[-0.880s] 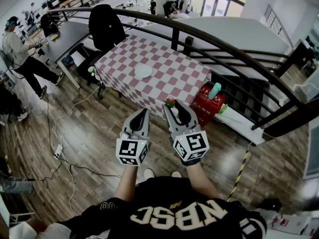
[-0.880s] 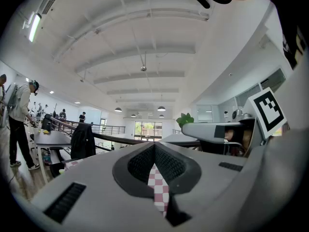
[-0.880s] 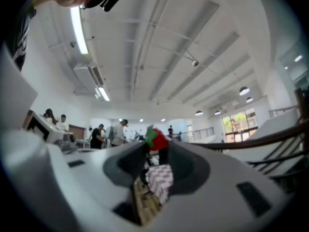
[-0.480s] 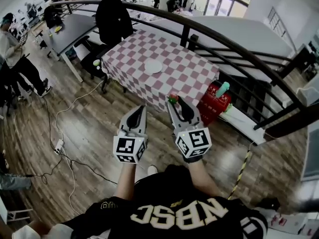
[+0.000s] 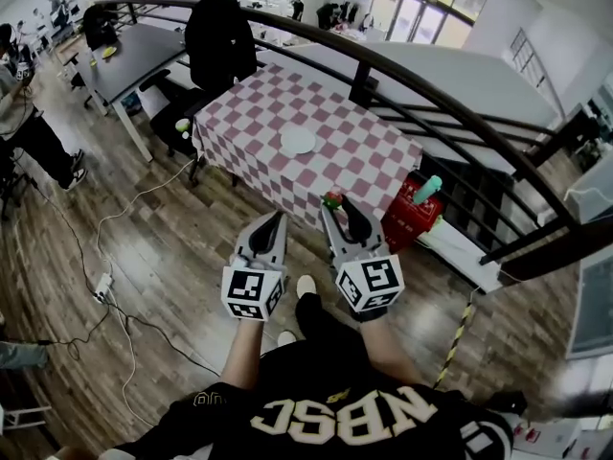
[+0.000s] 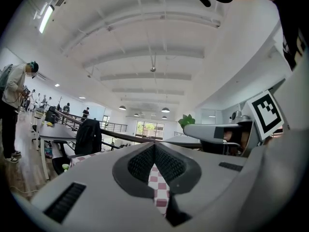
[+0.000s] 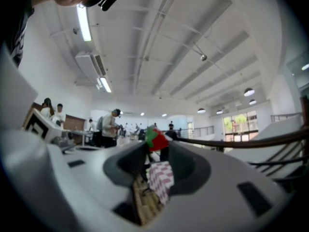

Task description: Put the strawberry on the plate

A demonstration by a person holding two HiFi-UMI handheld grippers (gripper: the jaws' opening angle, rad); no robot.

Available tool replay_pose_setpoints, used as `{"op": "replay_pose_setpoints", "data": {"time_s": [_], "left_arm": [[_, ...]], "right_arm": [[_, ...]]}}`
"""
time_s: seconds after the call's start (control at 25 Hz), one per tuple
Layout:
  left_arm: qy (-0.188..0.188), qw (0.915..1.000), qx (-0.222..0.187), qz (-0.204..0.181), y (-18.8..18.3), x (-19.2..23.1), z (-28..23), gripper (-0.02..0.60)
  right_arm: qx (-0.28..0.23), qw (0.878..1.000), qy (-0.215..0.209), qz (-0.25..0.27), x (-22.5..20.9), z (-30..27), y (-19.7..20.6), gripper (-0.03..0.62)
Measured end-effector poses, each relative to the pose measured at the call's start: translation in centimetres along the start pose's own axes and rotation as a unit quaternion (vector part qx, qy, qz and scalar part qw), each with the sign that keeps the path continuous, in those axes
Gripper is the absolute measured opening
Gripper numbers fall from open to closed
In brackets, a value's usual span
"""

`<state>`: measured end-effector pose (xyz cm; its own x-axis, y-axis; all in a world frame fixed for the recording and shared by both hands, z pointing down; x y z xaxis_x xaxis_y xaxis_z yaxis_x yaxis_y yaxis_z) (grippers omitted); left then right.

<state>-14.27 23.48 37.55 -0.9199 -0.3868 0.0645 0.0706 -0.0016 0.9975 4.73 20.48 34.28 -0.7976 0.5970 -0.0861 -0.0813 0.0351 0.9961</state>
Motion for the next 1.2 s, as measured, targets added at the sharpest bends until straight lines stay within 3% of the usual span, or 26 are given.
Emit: {"op": "replay_pose_setpoints", "data": {"time_s": [0.28, 0.76, 1.2], "left_arm": [[-0.017, 0.9997, 0.015, -0.014, 0.6, 4.1, -4.7, 0.012], [-0.021, 0.9984, -0.001, -0.052, -2.6, 10.3, -18.3, 0.012], [0.023, 0.9981, 0.032, -0.048, 0.5, 10.1, -29.1, 0.012]], "right_arm": [[0.000, 1.000, -0.022, -0.017, -2.5, -7.1, 1.4, 0.149], [-0.053, 0.998, -0.036, -0.016, -10.8, -20.0, -1.4, 0.149], [-0.040, 0.998, 0.023, -0.042, -21.3, -23.4, 0.9, 0.149]]}}
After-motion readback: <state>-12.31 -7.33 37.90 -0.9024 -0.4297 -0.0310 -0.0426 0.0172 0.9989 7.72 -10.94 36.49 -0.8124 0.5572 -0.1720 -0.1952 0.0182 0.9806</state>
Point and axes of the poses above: the fingertips, and each gripper's own axes: z backward along the fingers, x to its left, y out of its underside, the point moved 10 cm from there along z, backward along the fingers, and after that the axes turned 4 degrees about -z, right-handed, at the moved point
